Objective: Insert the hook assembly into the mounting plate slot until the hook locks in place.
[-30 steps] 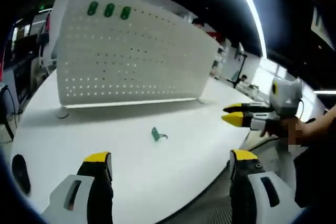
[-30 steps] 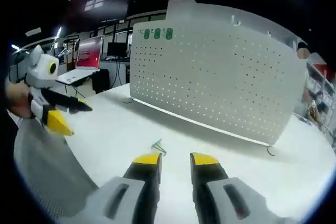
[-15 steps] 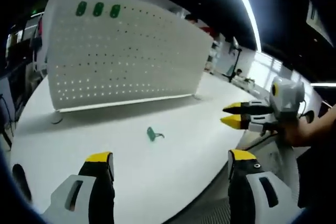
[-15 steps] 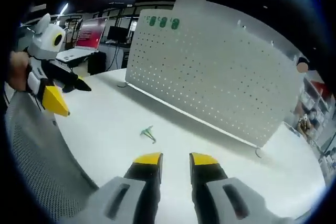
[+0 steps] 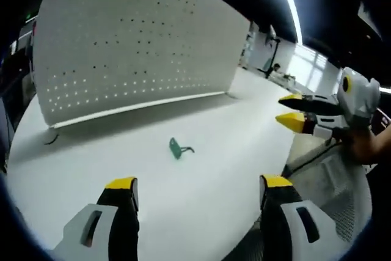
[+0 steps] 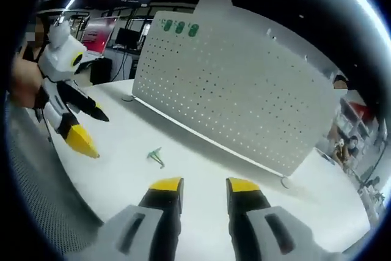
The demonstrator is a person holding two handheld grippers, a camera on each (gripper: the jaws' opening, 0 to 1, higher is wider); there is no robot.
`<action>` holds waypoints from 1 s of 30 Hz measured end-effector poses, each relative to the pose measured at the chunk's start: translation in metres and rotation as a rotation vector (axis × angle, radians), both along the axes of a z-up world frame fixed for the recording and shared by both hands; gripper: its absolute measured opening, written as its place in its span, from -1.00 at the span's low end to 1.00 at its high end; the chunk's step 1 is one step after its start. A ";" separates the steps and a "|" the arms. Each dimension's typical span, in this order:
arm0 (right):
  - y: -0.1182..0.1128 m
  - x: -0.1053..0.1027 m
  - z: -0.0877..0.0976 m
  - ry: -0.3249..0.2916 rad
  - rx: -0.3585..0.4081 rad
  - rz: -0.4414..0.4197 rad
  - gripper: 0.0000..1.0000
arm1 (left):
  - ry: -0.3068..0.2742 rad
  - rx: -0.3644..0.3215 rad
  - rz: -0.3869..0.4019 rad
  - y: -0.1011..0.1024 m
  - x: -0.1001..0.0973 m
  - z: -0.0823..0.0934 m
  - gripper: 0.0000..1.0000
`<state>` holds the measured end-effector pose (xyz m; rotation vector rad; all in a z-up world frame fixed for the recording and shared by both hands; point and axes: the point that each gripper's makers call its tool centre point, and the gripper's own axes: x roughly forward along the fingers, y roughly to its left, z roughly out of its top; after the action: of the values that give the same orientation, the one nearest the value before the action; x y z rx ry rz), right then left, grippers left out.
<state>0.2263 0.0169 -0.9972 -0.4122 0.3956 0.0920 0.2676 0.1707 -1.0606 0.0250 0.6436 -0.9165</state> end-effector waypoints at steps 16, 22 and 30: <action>-0.002 0.002 -0.001 0.001 0.012 -0.002 -0.57 | 0.014 0.038 -0.001 -0.039 0.048 -0.039 0.20; -0.005 0.002 -0.002 0.004 0.010 -0.009 -0.59 | 0.002 0.067 -0.024 -0.048 0.056 -0.050 -0.03; -0.005 0.002 -0.003 0.008 0.012 -0.006 -0.60 | 0.005 0.108 -0.021 -0.051 0.064 -0.064 -0.26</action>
<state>0.2282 0.0118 -1.0006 -0.3992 0.4038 0.0900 0.3314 0.1197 -1.1241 0.1267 0.6981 -0.9017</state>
